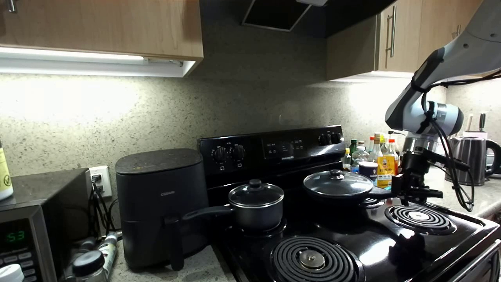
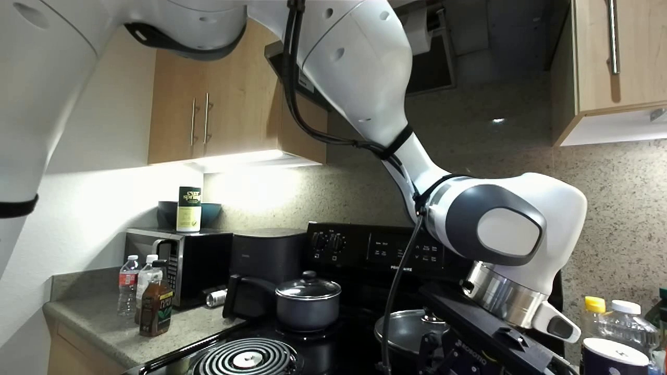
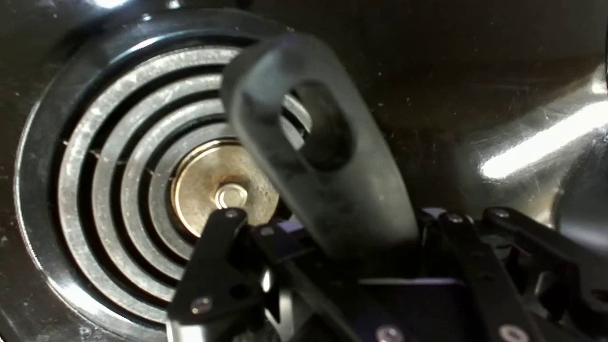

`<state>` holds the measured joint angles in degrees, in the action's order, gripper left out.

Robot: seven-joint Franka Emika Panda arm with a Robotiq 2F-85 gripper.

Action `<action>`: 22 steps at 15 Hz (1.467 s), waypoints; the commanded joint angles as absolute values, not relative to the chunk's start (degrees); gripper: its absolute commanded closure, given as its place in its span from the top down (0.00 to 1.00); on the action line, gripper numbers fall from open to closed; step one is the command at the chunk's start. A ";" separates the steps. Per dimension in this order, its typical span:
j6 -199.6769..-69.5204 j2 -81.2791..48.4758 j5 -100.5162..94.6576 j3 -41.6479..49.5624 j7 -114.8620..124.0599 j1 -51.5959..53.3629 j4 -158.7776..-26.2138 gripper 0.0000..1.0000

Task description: Rotate the black pan.

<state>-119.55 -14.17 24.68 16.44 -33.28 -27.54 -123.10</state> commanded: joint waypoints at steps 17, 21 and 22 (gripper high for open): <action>-119.12 -19.40 26.40 18.00 -35.03 -32.90 -116.54 0.00; -118.50 -19.97 23.61 17.65 -33.59 -32.41 -115.61 0.27; -118.45 -19.91 23.68 17.44 -34.17 -32.47 -115.58 0.32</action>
<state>-119.07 -19.47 24.64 18.10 -34.51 -32.12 -116.98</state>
